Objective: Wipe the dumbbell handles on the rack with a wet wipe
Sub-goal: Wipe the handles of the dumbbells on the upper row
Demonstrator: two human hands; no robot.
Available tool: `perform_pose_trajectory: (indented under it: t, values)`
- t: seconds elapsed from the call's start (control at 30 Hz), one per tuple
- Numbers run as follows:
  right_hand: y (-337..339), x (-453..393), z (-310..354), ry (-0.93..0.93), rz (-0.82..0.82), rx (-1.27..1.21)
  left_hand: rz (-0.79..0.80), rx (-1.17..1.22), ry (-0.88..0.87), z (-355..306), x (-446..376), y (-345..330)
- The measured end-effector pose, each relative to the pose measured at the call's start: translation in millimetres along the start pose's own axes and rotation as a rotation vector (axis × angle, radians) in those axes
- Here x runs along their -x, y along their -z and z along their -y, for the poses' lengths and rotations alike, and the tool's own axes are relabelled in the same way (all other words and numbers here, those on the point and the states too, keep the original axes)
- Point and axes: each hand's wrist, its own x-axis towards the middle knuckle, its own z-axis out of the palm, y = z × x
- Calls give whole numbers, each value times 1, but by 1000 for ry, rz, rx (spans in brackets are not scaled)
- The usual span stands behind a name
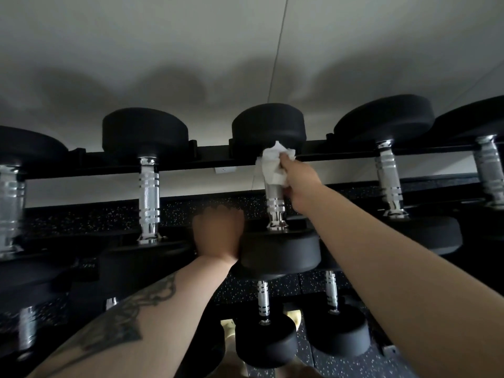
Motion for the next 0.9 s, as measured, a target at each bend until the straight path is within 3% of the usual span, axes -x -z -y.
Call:
perform_pose_trajectory:
  t: [0.1,0.27,0.43,0.53,0.6,0.7,0.73,0.8,0.9]
  values:
    - [-9,-9,1,-126,4,-168,-1,14,4,0,-1,-1]
    - [1,-7,-12,-129,70,-173,-1,-1,13,0,-1,-1]
    - [7,-12,-6,-175,218,-376,-14,31,8,0,-2,-1]
    - [-2,-14,-2,-169,139,-371,-43,-4,10,0,-2,-3]
    - [-7,-8,-9,-46,51,-194,-76,-38,10,1,-3,-5]
    - [-5,11,-23,409,-210,485,-104,-64,3,0,-4,-6]
    - [-5,14,-23,522,-258,612,-96,-64,-2,1,-3,-6]
    - [-7,12,-13,545,-284,690,-91,-65,-7,1,-3,-7]
    - [-16,1,3,396,-271,714,-100,-69,5,1,-3,-8]
